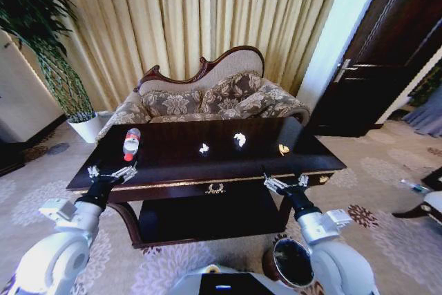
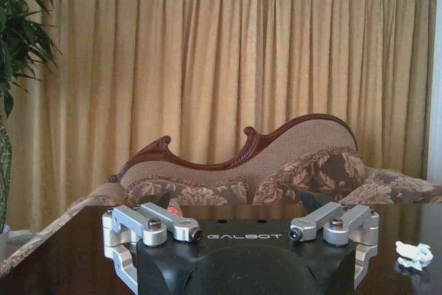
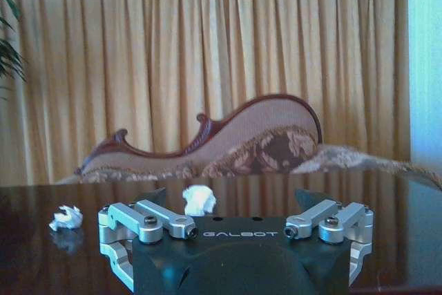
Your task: Move to the front of the table and place the trash on the table into the trash bin.
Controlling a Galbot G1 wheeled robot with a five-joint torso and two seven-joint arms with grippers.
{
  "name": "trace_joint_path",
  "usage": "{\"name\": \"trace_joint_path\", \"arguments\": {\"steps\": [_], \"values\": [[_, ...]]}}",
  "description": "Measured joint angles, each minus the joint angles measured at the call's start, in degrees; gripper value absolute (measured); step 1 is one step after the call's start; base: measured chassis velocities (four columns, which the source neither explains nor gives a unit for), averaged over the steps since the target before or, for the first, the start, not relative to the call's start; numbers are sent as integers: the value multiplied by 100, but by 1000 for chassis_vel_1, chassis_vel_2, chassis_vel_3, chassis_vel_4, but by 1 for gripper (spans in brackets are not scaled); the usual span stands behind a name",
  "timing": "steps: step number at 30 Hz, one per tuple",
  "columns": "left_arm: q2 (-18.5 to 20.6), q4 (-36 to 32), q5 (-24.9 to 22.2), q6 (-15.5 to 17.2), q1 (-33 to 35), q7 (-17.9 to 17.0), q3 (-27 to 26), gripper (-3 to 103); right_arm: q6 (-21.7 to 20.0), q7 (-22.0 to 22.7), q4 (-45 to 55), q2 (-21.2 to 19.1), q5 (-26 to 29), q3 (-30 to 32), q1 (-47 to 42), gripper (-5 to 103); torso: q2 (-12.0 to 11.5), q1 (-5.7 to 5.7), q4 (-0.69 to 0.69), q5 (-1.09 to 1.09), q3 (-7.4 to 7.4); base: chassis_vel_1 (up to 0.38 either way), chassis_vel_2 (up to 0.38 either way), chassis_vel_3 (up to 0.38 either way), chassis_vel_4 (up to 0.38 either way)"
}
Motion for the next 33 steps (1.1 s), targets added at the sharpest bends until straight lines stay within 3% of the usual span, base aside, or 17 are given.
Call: {"name": "trace_joint_path", "arguments": {"steps": [5,7,8,10,12,18,29,33], "values": [[-55,5,39,2,-3,0,59,100,-538,368,-5,-104,226,-40,345,100,1,-3,-1,0,-2,0,0,0,0],[-86,3,83,3,9,0,81,100,-990,680,-53,-318,572,-44,711,100,3,-5,0,0,-2,0,0,0,0],[-104,-4,115,1,37,1,84,100,-1370,954,-125,-571,1004,-19,1006,100,2,-4,2,1,-2,0,0,0,0],[-109,-6,126,-2,48,3,81,100,-1474,1037,-156,-671,1130,-11,1091,100,2,-4,2,1,-2,0,0,0,0],[-131,-9,166,-16,79,11,65,100,-1767,1256,-421,-1071,1419,11,1412,100,1,-2,1,0,0,0,0,0,0],[-138,-9,187,-23,83,13,57,100,-1949,1585,-1191,-1523,1741,-26,1989,100,1,-2,-1,1,-1,0,0,0,0],[-289,55,287,-94,229,167,10,100,-2179,1478,-2227,-2125,2049,125,3027,100,0,-2,0,0,0,0,0,0,0],[-317,55,317,-103,268,176,6,100,-2295,1487,-2271,-2159,2091,100,3126,100,0,-2,0,0,0,0,0,0,0]]}}
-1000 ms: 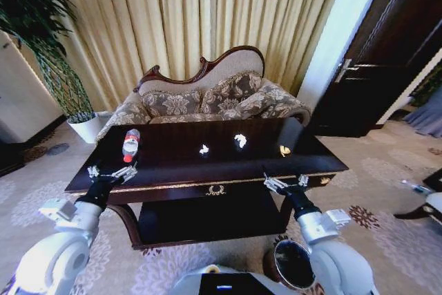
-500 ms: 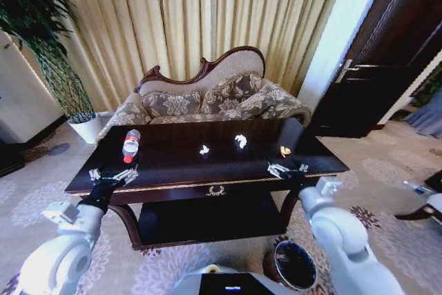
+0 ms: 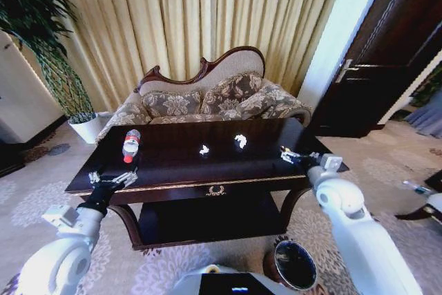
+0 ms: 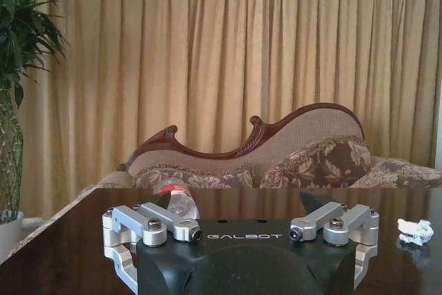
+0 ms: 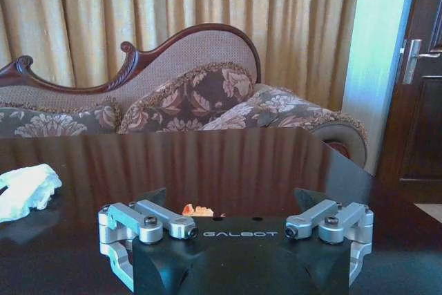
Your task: Move to the front of the table and place the trash on the table into the trash bin.
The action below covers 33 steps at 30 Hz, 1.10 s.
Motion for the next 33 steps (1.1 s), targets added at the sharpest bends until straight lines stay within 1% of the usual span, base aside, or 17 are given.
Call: {"name": "trace_joint_path", "arguments": {"steps": [1,3,5,7,9,11,13,15,20,25,33], "values": [[-2,-1,6,-2,14,1,-12,100,-139,68,-5,-14,67,-34,72,100,0,0,0,1,0,0,0,0,0],[-2,-1,7,-3,16,1,-16,100,-198,123,-6,-19,112,-52,110,100,0,0,0,0,0,0,0,0,0],[8,-6,12,-4,9,1,-15,100,-396,413,-31,-30,318,-130,295,100,0,0,0,0,0,0,0,0,0],[9,-9,19,-4,9,2,-10,100,-446,459,-48,-37,371,-147,349,100,0,0,0,0,0,0,0,0,0],[10,-19,48,11,13,1,0,100,-586,584,-133,-91,520,-197,513,100,0,0,0,0,0,0,0,0,0],[10,-21,55,17,15,1,0,100,-598,615,-161,-107,546,-210,544,100,0,0,0,-1,0,0,0,0,0],[6,-22,63,33,20,0,0,100,-613,819,-265,-168,711,-270,645,100,0,0,0,0,0,0,0,0,0],[7,-15,68,34,18,0,0,100,-613,859,-314,-187,738,-297,665,100,0,0,0,0,0,0,0,0,0],[3,5,72,39,0,-4,17,100,-613,853,-366,-196,743,-331,639,100,0,0,1,-1,0,0,0,0,0],[-11,20,86,44,-3,-7,46,100,-612,575,-295,-196,646,-332,450,100,0,0,0,0,-1,0,0,0,0],[-24,20,105,46,-5,-10,79,100,-604,541,-260,-127,612,-414,459,100,0,0,0,-1,-1,0,0,0,0]]}}
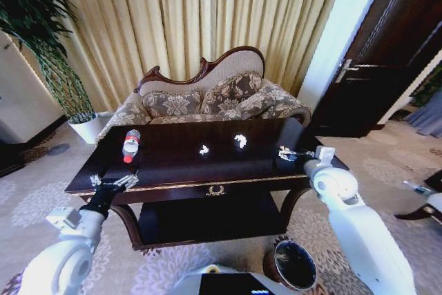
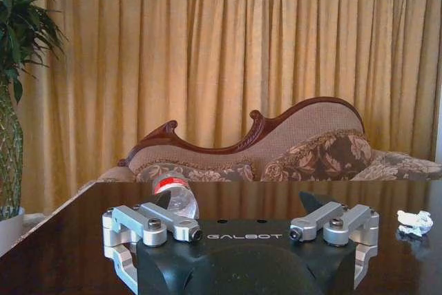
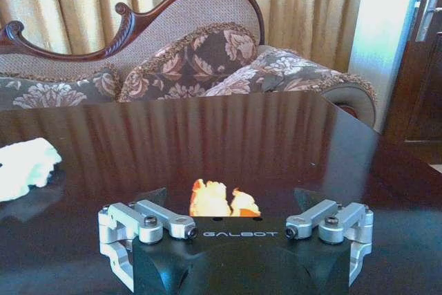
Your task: Move to the front of the table and place the trash on the table into the trash bin.
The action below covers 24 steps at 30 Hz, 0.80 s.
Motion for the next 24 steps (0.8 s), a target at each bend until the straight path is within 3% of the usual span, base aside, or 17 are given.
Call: {"name": "trace_joint_path", "arguments": {"steps": [19,24], "values": [[17,-21,8,-4,20,7,-7,100,16,-295,-284,126,-367,-23,-5,103,0,0,0,0,0,0,0,0,0],[19,-24,1,10,31,30,6,100,27,-275,-276,157,-422,-3,-72,85,0,0,0,-1,0,0,0,0,0]]}}
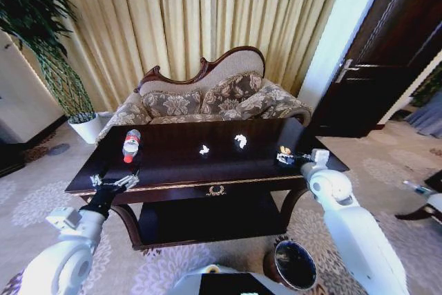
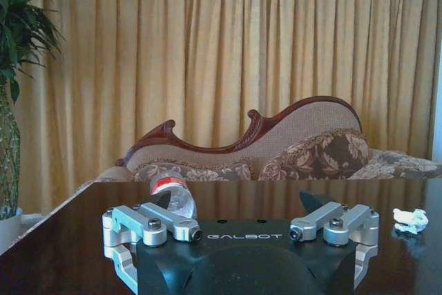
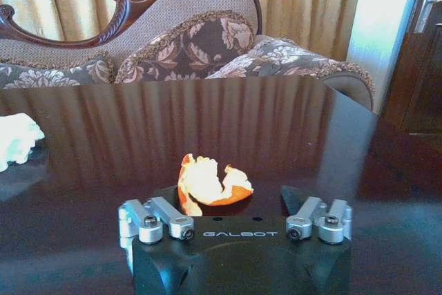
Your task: Move to the front of the table and place the trash on the table into the trash bin.
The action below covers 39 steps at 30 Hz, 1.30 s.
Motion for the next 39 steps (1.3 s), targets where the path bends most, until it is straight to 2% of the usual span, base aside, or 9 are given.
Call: {"name": "trace_joint_path", "arguments": {"steps": [2,4,5,15,16,18,23,31,39], "values": [[0,-2,0,5,-4,2,12,100,4,0,0,10,-16,5,-10,74,0,0,0,0,0,0,0,0,0],[0,-3,0,7,-5,4,20,100,5,0,-3,16,-22,10,-13,74,0,0,0,-1,0,0,0,0,0],[-1,-3,0,8,-5,11,23,100,9,0,-8,27,-31,14,-17,63,0,0,0,0,0,0,0,0,0],[11,-1,-4,10,-13,26,11,100,12,2,6,52,-49,17,-36,36,0,0,0,0,0,0,0,0,0],[11,0,-4,10,-17,27,19,100,12,6,19,52,-49,17,-44,26,0,0,0,1,0,0,0,0,0],[6,2,-4,10,-19,30,24,100,12,11,30,50,-46,17,-49,26,0,0,0,1,0,0,0,0,0],[-18,10,1,10,-28,47,45,100,193,59,81,45,34,31,-59,4,0,0,0,2,1,0,0,0,0],[-28,57,9,-7,-57,62,62,100,1343,-98,579,68,56,293,-577,1,0,0,-1,1,1,0,0,0,0],[-27,102,17,-20,-102,68,100,100,1909,-53,959,177,-176,395,-1002,1,0,0,0,0,1,0,0,0,0]]}}
